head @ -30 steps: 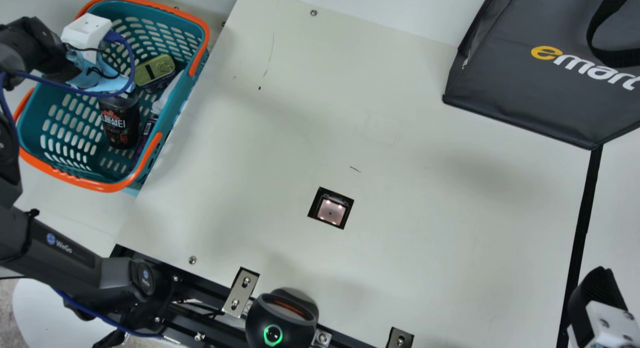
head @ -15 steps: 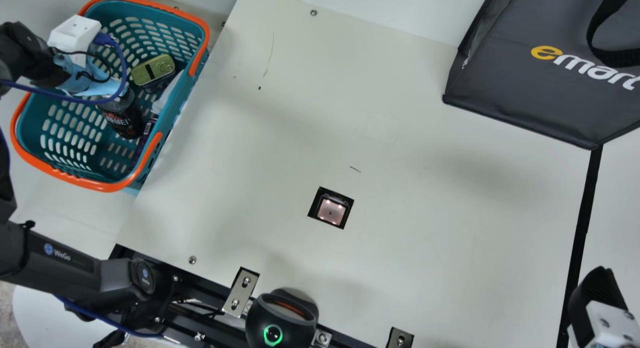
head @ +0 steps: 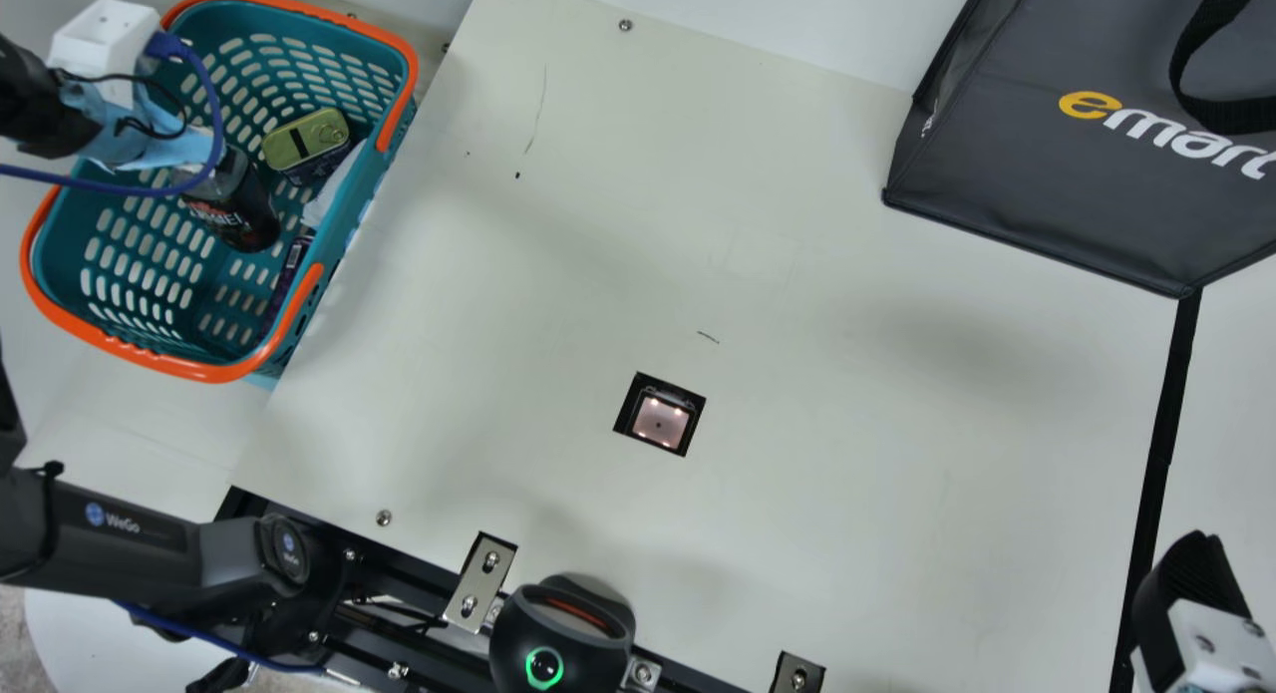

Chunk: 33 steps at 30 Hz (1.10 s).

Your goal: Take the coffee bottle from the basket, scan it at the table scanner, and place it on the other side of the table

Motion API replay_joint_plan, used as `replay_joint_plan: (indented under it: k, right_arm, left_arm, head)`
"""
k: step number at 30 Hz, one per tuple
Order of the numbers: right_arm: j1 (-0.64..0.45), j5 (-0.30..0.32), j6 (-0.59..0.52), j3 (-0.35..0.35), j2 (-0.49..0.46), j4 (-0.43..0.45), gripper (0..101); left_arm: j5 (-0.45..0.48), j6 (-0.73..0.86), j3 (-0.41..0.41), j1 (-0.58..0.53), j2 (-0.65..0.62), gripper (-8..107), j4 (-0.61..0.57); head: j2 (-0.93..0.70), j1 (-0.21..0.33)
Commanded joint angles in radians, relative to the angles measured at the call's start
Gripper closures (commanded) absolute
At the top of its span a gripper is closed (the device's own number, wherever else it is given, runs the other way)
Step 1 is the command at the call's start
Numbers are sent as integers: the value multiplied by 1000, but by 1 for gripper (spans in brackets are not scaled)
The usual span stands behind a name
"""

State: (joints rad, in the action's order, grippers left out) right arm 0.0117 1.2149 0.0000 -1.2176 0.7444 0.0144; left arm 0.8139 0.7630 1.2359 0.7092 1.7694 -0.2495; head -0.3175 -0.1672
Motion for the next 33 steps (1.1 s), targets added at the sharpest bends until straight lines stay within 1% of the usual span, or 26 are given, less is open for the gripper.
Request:
replay_joint_plan:
  k: [1,11,18,26,33]
  right_arm:
    - [0,0,0,0,0,0,6]
    - [0,0,0,0,0,0,6]
    - [0,0,0,0,0,0,6]
    - [0,0,0,0,0,0,6]
    - [0,-2,0,0,0,0,6]
  left_arm:
    - [33,-8,24,4,-14,107,-12]
    - [178,-64,152,19,-70,107,-53]
    - [259,-102,235,26,-104,107,-76]
    - [328,-134,318,33,-144,107,-108]
    - [362,-171,359,21,-185,107,-127]
  head:
    - [-4,29]
    - [-4,29]
    - [-4,29]
    - [-4,29]
    - [-4,29]
